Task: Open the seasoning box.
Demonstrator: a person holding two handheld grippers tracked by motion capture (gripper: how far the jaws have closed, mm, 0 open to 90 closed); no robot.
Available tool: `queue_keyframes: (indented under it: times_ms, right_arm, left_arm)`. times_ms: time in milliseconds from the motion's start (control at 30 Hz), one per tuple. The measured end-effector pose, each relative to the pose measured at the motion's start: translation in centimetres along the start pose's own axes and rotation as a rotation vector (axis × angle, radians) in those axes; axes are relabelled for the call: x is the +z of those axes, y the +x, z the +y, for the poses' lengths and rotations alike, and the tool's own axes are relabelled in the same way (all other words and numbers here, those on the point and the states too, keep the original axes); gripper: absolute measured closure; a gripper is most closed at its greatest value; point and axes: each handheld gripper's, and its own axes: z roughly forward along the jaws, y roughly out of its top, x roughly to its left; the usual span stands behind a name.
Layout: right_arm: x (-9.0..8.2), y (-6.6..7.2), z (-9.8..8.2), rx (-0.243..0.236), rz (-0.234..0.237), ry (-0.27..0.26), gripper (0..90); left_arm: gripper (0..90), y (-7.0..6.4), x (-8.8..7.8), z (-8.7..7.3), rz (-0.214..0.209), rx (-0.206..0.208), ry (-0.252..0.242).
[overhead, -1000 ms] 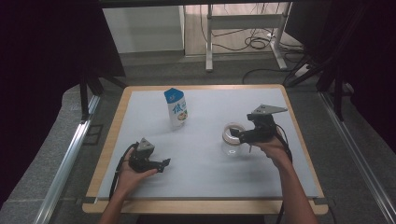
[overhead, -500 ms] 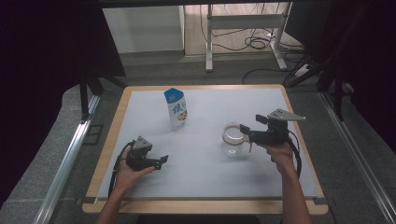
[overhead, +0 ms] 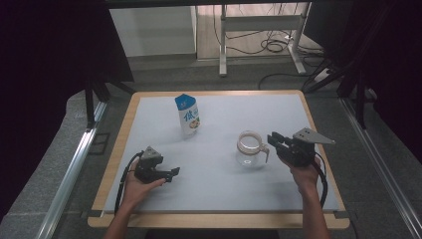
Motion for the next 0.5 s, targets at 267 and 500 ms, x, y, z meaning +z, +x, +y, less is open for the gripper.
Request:
queue_keyframes:
  times_ms: [267, 500]
  right_arm:
    - [-0.1, 1.1, 0.2, -0.049, 0.002, 0.016, 89.6]
    - [0.4, 1.4, -0.1, -0.053, 0.007, 0.043, 89.6]
  left_arm:
    - [16.6, -0.1, 0.2, 0.2, 0.003, 0.010, -0.002]
    - [15.9, -0.3, 0.7, 0.2, 0.000, 0.018, 0.006]
